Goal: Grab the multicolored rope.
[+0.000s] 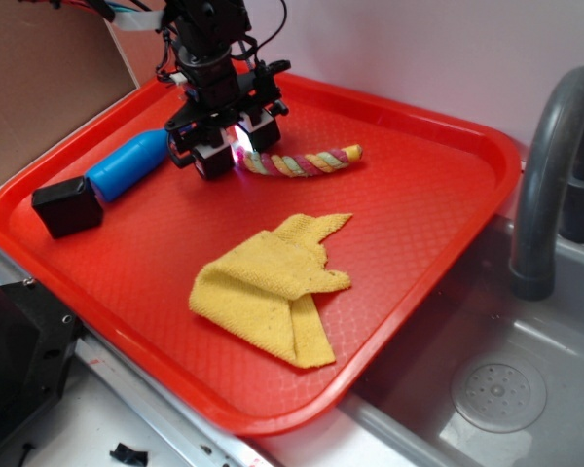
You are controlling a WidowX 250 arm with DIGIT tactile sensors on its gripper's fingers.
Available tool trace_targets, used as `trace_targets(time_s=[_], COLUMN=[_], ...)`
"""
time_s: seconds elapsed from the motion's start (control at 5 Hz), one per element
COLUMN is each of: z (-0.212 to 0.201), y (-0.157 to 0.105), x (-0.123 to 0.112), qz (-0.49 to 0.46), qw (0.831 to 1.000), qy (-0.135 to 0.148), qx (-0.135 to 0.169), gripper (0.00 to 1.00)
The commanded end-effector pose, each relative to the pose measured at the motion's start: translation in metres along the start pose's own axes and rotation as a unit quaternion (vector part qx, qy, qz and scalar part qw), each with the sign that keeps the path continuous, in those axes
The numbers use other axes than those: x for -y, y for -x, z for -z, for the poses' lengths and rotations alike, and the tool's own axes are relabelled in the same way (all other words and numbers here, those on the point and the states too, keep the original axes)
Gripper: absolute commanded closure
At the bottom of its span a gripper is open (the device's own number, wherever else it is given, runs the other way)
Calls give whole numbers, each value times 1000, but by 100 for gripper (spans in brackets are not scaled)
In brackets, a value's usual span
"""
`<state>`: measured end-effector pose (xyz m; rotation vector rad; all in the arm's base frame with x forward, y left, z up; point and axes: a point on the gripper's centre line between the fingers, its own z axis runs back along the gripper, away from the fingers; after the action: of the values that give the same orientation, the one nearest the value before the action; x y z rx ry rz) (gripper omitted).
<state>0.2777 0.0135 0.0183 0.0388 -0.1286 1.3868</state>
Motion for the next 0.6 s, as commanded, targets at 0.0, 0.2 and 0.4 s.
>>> trace_targets(time_s=[0.0, 0.2, 0.4], z=[-74, -104, -152], y=[0, 8, 19], x=[11, 5, -13], qz=[245, 360, 471], qw=[969, 930, 878], qy=[36, 75, 76], qx=[-9, -13, -50], gripper=[100, 100, 100])
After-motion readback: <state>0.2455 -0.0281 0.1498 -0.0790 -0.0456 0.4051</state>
